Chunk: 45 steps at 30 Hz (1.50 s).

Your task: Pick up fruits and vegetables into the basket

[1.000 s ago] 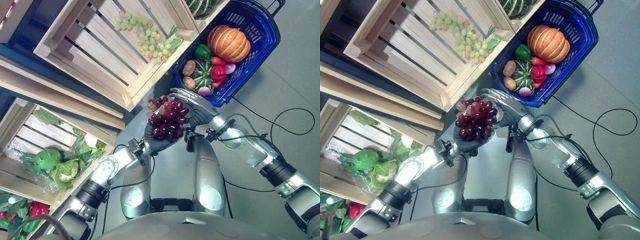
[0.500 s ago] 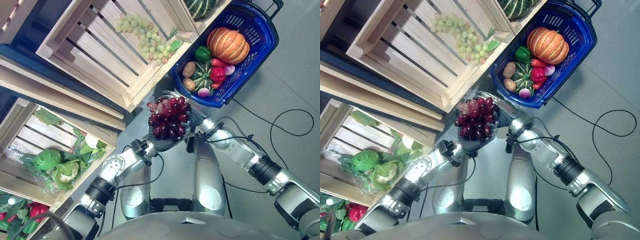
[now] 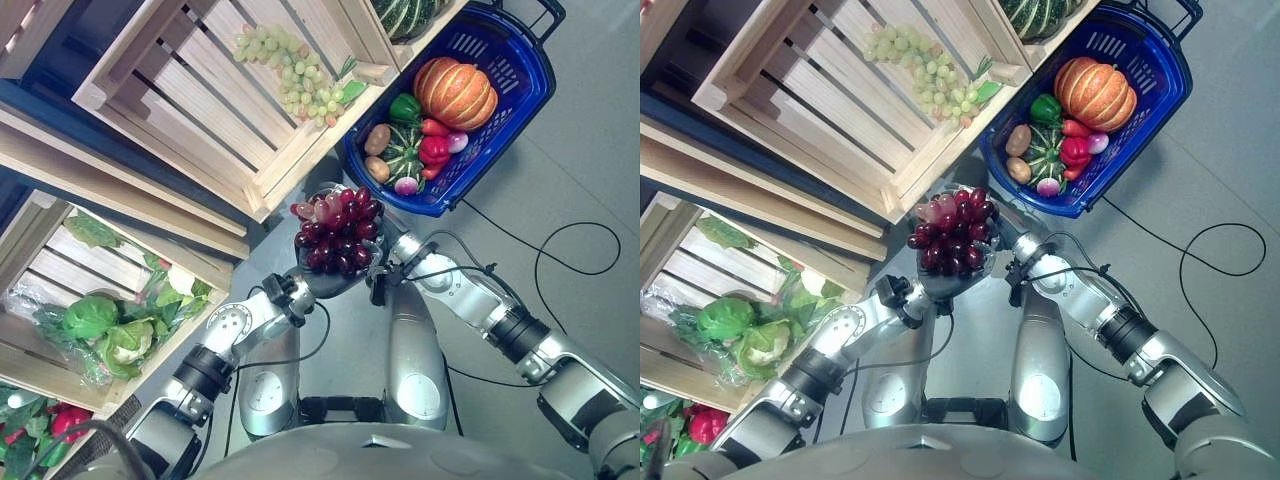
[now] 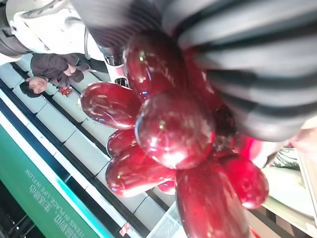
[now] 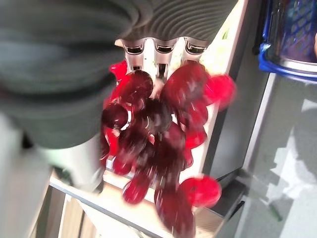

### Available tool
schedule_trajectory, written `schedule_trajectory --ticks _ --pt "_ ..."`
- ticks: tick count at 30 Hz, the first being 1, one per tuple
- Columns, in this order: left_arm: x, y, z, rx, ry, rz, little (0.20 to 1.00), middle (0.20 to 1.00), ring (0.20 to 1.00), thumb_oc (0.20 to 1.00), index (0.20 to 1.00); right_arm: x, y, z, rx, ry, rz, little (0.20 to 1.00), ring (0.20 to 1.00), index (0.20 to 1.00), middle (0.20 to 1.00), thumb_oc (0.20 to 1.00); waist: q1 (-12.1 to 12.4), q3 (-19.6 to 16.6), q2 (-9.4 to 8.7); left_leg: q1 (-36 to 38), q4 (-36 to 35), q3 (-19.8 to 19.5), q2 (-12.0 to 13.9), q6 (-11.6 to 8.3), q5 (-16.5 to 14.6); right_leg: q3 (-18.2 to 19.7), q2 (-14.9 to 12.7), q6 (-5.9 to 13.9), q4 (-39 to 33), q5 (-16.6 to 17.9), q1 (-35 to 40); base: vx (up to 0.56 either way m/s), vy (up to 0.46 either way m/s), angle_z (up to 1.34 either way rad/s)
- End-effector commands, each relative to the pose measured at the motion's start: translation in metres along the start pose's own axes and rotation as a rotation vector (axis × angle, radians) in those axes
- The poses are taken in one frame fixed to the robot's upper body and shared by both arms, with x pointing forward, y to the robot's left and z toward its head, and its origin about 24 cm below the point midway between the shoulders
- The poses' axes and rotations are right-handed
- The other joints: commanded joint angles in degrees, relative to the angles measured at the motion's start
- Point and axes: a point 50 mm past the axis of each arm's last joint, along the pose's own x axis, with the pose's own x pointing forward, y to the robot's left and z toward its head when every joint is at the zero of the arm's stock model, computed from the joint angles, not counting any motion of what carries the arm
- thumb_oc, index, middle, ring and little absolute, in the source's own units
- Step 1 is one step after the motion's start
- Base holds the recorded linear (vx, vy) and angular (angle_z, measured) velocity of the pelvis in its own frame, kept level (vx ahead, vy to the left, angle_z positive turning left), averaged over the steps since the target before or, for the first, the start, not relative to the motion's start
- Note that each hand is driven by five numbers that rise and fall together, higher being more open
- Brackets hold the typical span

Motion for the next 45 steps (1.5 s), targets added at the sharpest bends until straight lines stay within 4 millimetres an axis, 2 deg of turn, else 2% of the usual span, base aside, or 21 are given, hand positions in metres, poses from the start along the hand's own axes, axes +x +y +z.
schedule_trajectory --ticks 1,10,21,22,23,29,32,34,36,38,41,44,45 --pt "0.035 -0.001 -0.059 -0.143 0.239 -0.107 0.200 0.200 0.200 0.200 0.200 0.027 0.027 0.063 0.100 -0.328 0.123 0.200 0.200 0.200 0.200 0.200 0.90 -2.58 -1.43 1.71 4.10 3.49 -3.37 2.32 -10.22 0.35 1.68 3.94 -4.73 1.94 1.30 0.00 0.000 0.00" --pt "0.041 0.000 -0.059 -0.126 0.207 -0.095 0.200 0.200 0.200 0.200 0.200 0.033 0.028 0.068 0.128 -0.333 0.139 0.200 0.200 0.200 0.200 0.200 1.13 -2.58 -1.79 1.43 4.40 3.08 -3.49 2.28 -10.31 0.20 1.67 3.98 -4.55 2.03 1.13 0.00 -0.010 0.03" --pt "0.043 0.002 -0.057 -0.111 0.205 -0.031 0.200 0.200 0.200 0.200 0.200 0.036 0.020 0.063 0.145 -0.314 0.056 0.200 0.200 0.200 0.200 0.200 0.99 -2.58 -1.88 1.33 4.25 3.16 -3.43 2.16 -10.21 0.11 1.73 3.89 -4.67 2.17 0.96 0.00 0.000 0.00" --pt "0.045 0.000 -0.054 -0.077 0.185 0.013 0.859 0.859 0.859 0.859 0.859 0.035 0.017 0.062 0.146 -0.312 0.028 0.200 0.200 0.200 0.200 0.200 0.86 -2.58 -1.92 1.16 4.38 3.27 -3.38 2.16 -10.12 0.11 1.67 3.88 -4.67 2.34 0.81 0.00 0.000 0.00" --pt "0.045 -0.001 -0.054 -0.076 0.197 0.003 1.000 1.000 1.000 1.000 1.000 0.035 0.016 0.061 0.147 -0.311 0.018 0.200 0.200 0.200 0.200 0.200 0.78 -2.58 -1.91 1.11 4.37 3.34 -3.36 2.18 -10.07 0.14 1.67 3.87 -4.67 2.40 0.74 0.00 0.000 0.00" --pt "0.042 -0.015 -0.041 0.060 0.197 0.145 1.000 1.000 1.000 1.000 1.000 0.030 0.000 0.059 0.117 -0.324 -0.100 0.200 0.200 0.200 0.200 0.200 0.17 -2.58 -1.65 0.85 3.92 3.90 -3.29 2.28 -9.32 0.23 1.79 3.68 -5.15 3.11 0.43 0.00 0.000 0.00" --pt "0.033 0.002 -0.037 0.333 0.239 0.228 1.000 1.000 1.000 1.000 1.000 0.026 -0.010 0.058 0.096 -0.336 -0.162 0.200 0.200 0.200 0.200 0.200 -0.09 -2.58 -1.36 0.85 3.97 4.05 -3.32 2.35 -9.35 0.25 1.80 3.70 -5.10 3.18 0.38 0.00 0.000 0.00" --pt "0.021 0.017 -0.026 0.622 0.279 0.306 1.000 1.000 1.000 1.000 1.000 0.022 -0.022 0.060 0.068 -0.350 -0.212 0.200 0.200 0.200 0.200 0.200 -0.32 -2.58 -1.13 0.73 4.11 4.20 -3.31 2.50 -9.41 0.36 1.96 3.67 -4.83 3.14 0.15 0.00 0.000 0.00" --pt "0.011 0.021 -0.009 0.922 0.310 0.365 1.000 1.000 1.000 1.000 1.000 0.016 -0.035 0.061 0.050 -0.361 -0.261 0.200 0.200 0.200 0.200 0.200 -0.55 -2.58 -0.88 0.78 4.20 4.27 -3.31 2.67 -9.43 0.45 2.15 3.69 -4.63 3.13 0.09 0.00 0.000 0.00" --pt "0.006 0.013 0.005 1.184 0.325 0.369 1.000 1.000 1.000 1.000 1.000 0.009 -0.048 0.063 0.037 -0.376 -0.311 0.200 0.200 0.200 0.200 0.200 -0.84 -2.58 -0.69 0.74 4.43 4.42 -3.31 2.77 -9.48 0.59 2.34 3.73 -4.45 3.12 0.03 0.00 0.000 0.00" --pt "0.004 -0.001 0.020 1.435 0.319 0.361 1.000 1.000 1.000 1.000 1.000 -0.001 -0.065 0.065 0.032 -0.391 -0.382 0.200 0.200 0.200 0.200 0.200 -1.29 -2.58 -0.63 0.82 4.86 4.59 -3.22 2.92 -9.65 0.70 2.48 3.76 -4.02 2.95 0.04 0.03 0.009 -0.06" --pt "0.003 -0.008 0.025 1.522 0.324 0.347 1.000 1.000 1.000 1.000 1.000 -0.006 -0.074 0.064 0.028 -0.393 -0.417 0.200 0.200 0.200 0.200 0.200 -1.59 -2.58 -0.63 0.85 5.17 4.76 -3.04 2.95 -9.75 0.71 2.48 3.76 -3.78 2.87 0.06 0.03 -0.001 -0.05" --pt "0.003 -0.023 0.035 1.718 0.282 0.369 1.000 1.000 1.000 1.000 1.000 -0.014 -0.088 0.062 0.039 -0.391 -0.479 0.200 0.200 0.200 0.200 0.200 -1.94 -2.58 -0.52 1.12 5.68 5.01 -2.76 2.99 -9.92 0.75 2.41 3.66 -3.24 2.66 0.23 0.05 0.001 -0.06"
